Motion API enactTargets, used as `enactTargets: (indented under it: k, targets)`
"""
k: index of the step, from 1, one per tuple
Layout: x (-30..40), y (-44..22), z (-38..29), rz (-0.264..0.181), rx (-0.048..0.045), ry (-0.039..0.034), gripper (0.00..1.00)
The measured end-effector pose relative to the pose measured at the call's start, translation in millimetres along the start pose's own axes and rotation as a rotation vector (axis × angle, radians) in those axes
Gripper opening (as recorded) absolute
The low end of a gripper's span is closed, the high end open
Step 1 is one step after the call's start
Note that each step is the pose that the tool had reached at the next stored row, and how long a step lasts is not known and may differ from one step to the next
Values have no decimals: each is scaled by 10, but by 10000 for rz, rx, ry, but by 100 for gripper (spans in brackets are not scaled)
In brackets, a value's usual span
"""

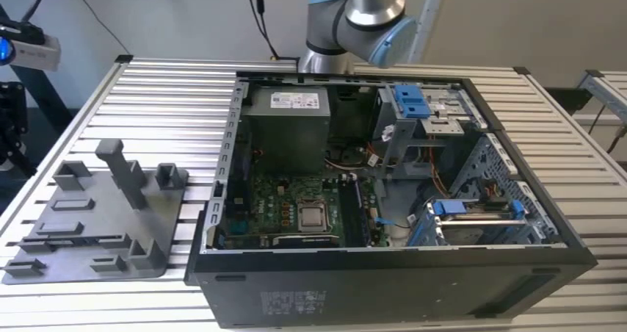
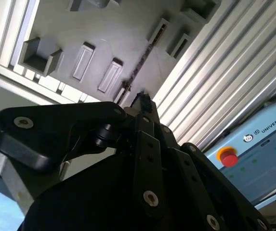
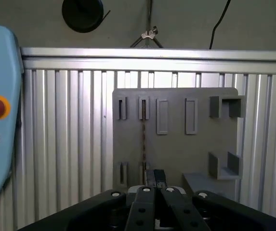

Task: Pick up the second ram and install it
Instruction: 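Pick up the second ram and move it above second insertion slot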

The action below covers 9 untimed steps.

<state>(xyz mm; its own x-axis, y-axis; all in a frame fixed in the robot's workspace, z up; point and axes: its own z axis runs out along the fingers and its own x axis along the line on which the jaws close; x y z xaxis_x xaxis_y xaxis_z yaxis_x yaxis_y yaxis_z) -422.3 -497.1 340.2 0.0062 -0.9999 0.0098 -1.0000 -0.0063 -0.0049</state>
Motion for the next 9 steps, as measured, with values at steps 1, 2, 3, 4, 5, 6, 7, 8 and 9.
enactTargets:
  k: [1, 2, 3, 4, 5, 6, 7, 8, 9]
  targets:
    - [-1, 0, 0, 0, 1, 0, 11]
    - [-1, 0, 0, 0, 0, 0, 11]
    - [-2, 0, 0, 0, 1, -1, 12]
    - [-3, 0, 0, 0, 1, 0, 12]
    - [-3, 0, 0, 0, 0, 0, 17]
    - [-4, 0, 0, 0, 0, 0, 24]
    - [-4, 0, 0, 0, 0, 0, 24]
    - [-5, 0, 0, 0, 1, -1, 30]
    - [-6, 0, 1, 0, 1, -1, 36]
